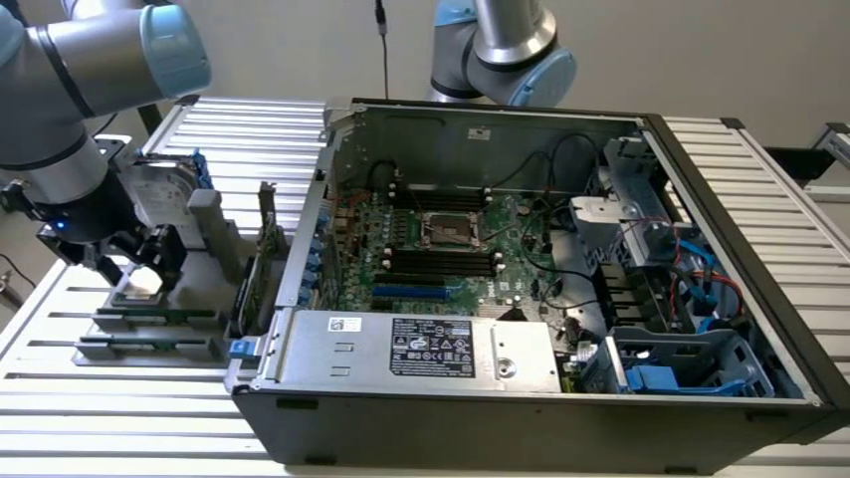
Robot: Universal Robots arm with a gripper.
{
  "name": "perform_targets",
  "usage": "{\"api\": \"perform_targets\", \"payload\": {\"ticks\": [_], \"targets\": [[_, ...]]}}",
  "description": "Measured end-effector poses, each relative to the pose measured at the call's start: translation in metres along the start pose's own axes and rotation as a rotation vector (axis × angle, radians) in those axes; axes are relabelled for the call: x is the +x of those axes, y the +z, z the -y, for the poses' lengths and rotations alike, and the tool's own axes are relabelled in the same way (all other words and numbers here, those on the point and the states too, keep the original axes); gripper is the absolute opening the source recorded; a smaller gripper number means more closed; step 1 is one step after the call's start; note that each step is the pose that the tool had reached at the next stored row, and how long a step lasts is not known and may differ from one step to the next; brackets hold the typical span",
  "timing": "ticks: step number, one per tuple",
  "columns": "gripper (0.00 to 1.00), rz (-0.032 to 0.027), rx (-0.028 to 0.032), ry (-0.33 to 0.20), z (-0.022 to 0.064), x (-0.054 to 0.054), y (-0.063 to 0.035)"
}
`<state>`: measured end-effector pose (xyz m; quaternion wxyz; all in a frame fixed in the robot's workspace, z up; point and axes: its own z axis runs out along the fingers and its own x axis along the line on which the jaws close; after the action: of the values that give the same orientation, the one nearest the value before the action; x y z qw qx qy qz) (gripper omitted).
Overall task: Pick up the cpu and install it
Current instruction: 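Pick up the cpu and move it towards the insertion slot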
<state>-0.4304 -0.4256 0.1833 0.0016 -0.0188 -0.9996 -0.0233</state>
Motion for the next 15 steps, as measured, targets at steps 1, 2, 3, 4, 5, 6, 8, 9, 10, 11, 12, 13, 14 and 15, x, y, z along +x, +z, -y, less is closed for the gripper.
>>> {"api": "perform_targets", "payload": {"ticks": [1,2,3,4,5,6,8,9,10,11,12,13,14,15], "targets": [[0.77,0.0000,0.0000,0.000,-0.0001,0.0000,0.0000],[0.77,0.0000,0.0000,0.000,-0.0002,0.0000,0.0000],[0.77,0.0001,0.0001,0.000,-0.0003,0.0000,0.0001],[0.77,0.0001,0.0001,0.000,-0.0003,0.0000,0.0001],[0.77,0.0001,0.0001,0.000,-0.0004,0.0000,0.0001],[0.77,0.0000,0.0001,0.000,-0.0005,0.0000,0.0001],[0.69,0.0000,0.0000,0.000,-0.0006,0.0000,0.0001],[0.69,0.0000,0.0000,0.000,-0.0006,0.0000,0.0001],[0.62,0.0000,0.0001,0.000,-0.0006,0.0000,0.0001],[0.62,0.0000,0.0000,0.000,-0.0006,0.0000,0.0001],[0.62,0.0000,0.0000,0.000,-0.0007,0.0000,0.0001],[0.62,0.0000,0.0000,0.000,-0.0007,0.0000,0.0001],[0.62,0.0000,0.0001,0.000,-0.0007,0.0000,0.0001],[0.62,0.0000,0.0001,0.000,-0.0007,0.0000,0.0001]]}}
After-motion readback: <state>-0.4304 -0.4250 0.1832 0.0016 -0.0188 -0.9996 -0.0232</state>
